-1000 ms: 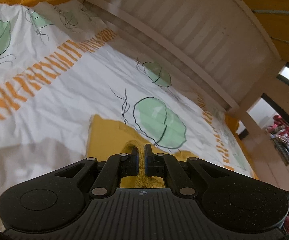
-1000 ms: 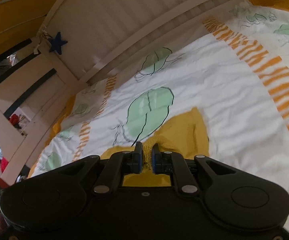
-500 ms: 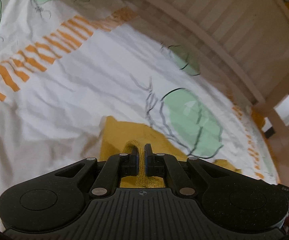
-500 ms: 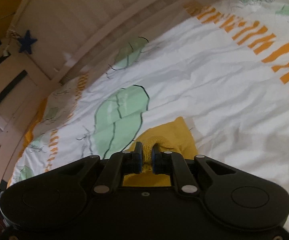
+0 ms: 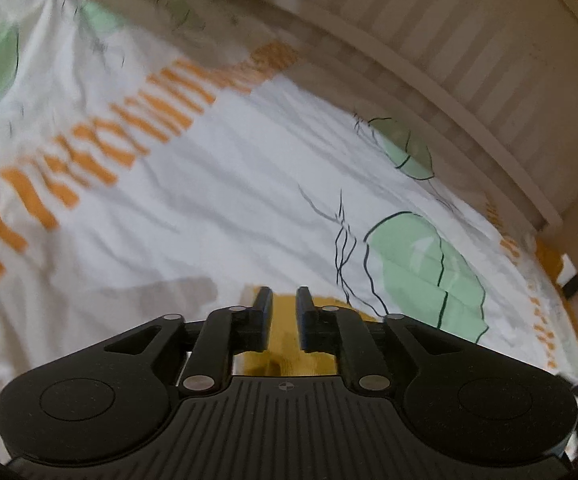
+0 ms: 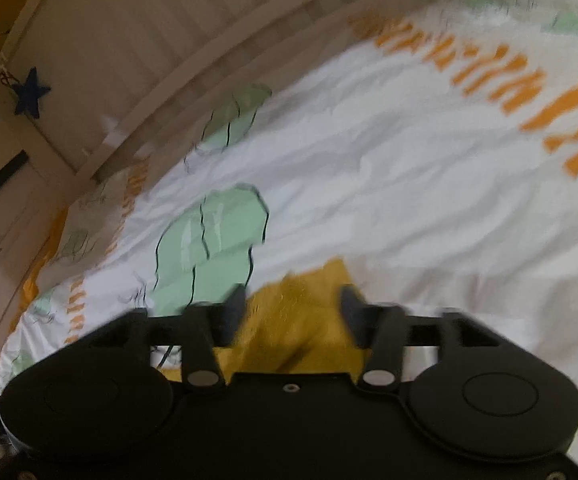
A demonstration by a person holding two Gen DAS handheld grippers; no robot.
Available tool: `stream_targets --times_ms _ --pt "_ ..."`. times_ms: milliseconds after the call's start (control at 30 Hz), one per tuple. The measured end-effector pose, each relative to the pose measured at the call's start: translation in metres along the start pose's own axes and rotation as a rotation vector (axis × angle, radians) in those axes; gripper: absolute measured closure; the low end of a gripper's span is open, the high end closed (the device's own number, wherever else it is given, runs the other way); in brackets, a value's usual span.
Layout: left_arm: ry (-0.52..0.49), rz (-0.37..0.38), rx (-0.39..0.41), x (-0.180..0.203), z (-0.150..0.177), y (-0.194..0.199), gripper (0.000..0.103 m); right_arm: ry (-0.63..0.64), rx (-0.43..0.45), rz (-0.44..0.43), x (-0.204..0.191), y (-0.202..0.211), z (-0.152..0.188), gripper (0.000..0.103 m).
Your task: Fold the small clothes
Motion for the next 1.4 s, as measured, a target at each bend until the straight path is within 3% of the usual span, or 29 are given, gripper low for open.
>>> stream_targets --times_ms 33,167,433,567,767,1133,1400 --pt "-0.030 -0.004 0.004 0.005 0.000 0.005 0.073 0.006 0.018 0.007 -0.002 0.003 -0.002 0.038" --pt "-0.183 -0.014 -0.022 0.034 0.018 0.019 0.073 0.098 0.052 0.023 -0.015 0.019 0.001 0.038" --pt "-0.395 0.020 -0.198 0.071 0.088 0.014 0.073 0.455 0.016 0.041 -0.064 0.032 0.056 0.038" --pt "-0.424 0.016 -0.262 0.072 0.102 0.000 0.073 0.605 -0.025 0.063 -0.082 0.025 0.083 0.038" --pt "-0.436 0.000 -0.297 0.068 0.093 -0.026 0.073 0.689 -0.084 0.102 -0.095 0.000 0.100 0.039" --pt "-0.322 -0.075 -0.229 0.053 0.029 -0.074 0.072 0.553 -0.070 0.139 -0.108 -0.047 0.046 0.039" --pt "-0.298 -0.089 -0.174 0.057 0.010 -0.056 0.072 0.470 -0.007 0.127 -0.098 -0.031 0.026 0.039"
Point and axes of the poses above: each gripper's, at about its wrist camera, not at the fingertips, and y roughly against the way its jaws point, x to its right, z to its underside, the point moved 1 cm from there along -y, roughly the way its jaws point, and after that the axes turned 10 degrees about z, right-handed, at the moved point
